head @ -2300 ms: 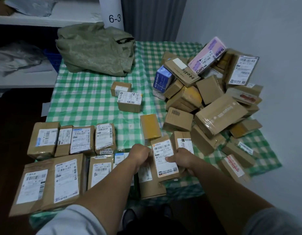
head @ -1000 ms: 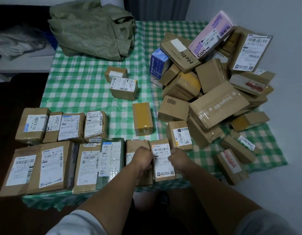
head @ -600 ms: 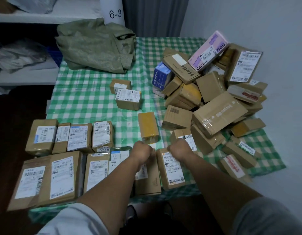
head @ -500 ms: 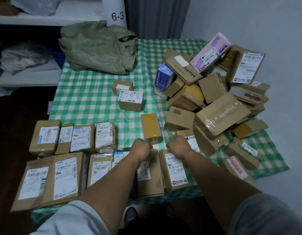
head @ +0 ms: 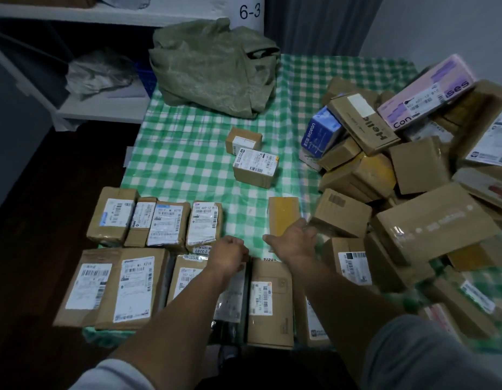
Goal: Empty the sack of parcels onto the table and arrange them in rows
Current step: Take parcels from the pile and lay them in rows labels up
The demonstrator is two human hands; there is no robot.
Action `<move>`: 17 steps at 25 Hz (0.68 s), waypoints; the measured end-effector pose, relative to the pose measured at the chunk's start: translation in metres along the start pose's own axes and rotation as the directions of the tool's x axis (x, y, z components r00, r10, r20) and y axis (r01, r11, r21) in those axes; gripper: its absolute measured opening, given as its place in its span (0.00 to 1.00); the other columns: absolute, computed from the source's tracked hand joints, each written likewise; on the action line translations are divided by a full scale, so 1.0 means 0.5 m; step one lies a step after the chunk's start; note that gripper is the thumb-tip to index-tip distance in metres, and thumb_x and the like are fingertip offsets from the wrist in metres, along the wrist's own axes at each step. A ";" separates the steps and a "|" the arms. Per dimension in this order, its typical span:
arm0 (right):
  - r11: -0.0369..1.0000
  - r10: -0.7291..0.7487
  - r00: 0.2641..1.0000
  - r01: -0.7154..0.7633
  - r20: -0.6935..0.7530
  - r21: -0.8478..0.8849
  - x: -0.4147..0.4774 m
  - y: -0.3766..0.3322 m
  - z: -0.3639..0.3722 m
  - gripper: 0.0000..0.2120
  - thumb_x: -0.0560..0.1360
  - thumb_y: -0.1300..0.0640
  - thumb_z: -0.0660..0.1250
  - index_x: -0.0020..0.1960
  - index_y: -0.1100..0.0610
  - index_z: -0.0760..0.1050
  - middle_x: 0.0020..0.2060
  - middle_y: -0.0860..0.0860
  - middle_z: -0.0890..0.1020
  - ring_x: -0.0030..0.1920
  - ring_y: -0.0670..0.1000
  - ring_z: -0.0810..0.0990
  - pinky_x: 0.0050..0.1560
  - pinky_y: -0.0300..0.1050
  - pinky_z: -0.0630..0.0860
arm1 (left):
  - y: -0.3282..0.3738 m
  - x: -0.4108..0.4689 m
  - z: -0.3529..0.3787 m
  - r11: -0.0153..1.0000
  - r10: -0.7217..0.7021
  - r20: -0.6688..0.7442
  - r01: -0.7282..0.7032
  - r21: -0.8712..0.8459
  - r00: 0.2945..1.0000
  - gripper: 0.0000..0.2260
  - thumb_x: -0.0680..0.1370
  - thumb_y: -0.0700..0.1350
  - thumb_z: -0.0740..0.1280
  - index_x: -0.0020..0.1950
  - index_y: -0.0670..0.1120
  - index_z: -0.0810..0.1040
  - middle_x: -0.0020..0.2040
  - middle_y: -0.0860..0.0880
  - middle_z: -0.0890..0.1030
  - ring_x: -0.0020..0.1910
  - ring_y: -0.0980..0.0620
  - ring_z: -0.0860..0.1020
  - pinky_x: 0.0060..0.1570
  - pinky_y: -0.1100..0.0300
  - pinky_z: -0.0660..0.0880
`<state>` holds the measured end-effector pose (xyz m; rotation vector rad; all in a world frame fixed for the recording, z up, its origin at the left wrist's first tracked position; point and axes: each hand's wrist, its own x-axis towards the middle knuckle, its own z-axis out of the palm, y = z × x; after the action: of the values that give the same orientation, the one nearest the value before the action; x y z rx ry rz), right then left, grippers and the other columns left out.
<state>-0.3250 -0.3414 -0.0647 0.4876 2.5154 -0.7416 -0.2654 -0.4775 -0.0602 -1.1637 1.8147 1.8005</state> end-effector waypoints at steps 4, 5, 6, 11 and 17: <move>0.998 0.006 1.000 -0.005 0.018 -0.065 0.047 0.011 0.016 0.57 0.68 0.39 0.78 0.80 0.59 0.45 0.73 0.62 0.60 0.73 0.63 0.61 0.67 0.61 0.69 | -0.004 0.019 0.012 0.999 -0.002 -0.077 -0.002 -0.052 0.997 0.09 0.76 0.30 0.63 0.42 0.44 0.74 0.40 0.41 0.78 0.39 0.46 0.76 0.37 0.56 0.72; 0.997 0.006 0.999 -0.002 0.046 -0.071 0.058 0.014 0.017 0.57 0.68 0.40 0.78 0.80 0.59 0.44 0.73 0.62 0.60 0.73 0.64 0.61 0.67 0.61 0.69 | -0.001 0.020 0.018 0.998 -0.004 -0.100 -0.003 -0.068 0.995 0.09 0.77 0.30 0.63 0.42 0.44 0.74 0.39 0.42 0.78 0.38 0.46 0.76 0.38 0.55 0.73; 0.998 0.008 0.997 -0.003 0.076 -0.070 0.068 0.017 0.020 0.57 0.69 0.40 0.78 0.80 0.59 0.44 0.73 0.63 0.60 0.73 0.64 0.61 0.67 0.61 0.69 | 0.000 0.020 0.023 0.996 -0.004 -0.120 -0.007 -0.090 0.993 0.09 0.77 0.30 0.63 0.43 0.44 0.74 0.39 0.43 0.78 0.38 0.46 0.77 0.40 0.54 0.74; 1.000 0.027 0.993 -0.026 0.113 -0.009 0.086 0.018 0.000 0.50 0.70 0.44 0.75 0.79 0.59 0.48 0.72 0.63 0.62 0.71 0.64 0.64 0.66 0.55 0.69 | 0.004 0.028 0.026 0.990 -0.001 -0.237 -0.033 -0.139 0.972 0.08 0.76 0.32 0.64 0.47 0.45 0.75 0.48 0.38 0.82 0.43 0.45 0.78 0.46 0.51 0.75; 0.856 -0.021 0.987 -0.064 0.158 0.513 0.086 -0.003 -0.066 0.29 0.73 0.43 0.67 0.68 0.56 0.68 0.63 0.58 0.76 0.58 0.59 0.78 0.58 0.53 0.77 | 0.049 0.041 0.018 0.982 0.004 -0.246 -0.051 -0.183 0.969 0.06 0.75 0.36 0.63 0.46 0.46 0.75 0.47 0.42 0.81 0.48 0.41 0.80 0.55 0.48 0.78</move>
<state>-0.3722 -0.3149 -0.0619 0.6044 2.1387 -1.4044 -0.2984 -0.4785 -0.0602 -1.4983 1.8283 1.9527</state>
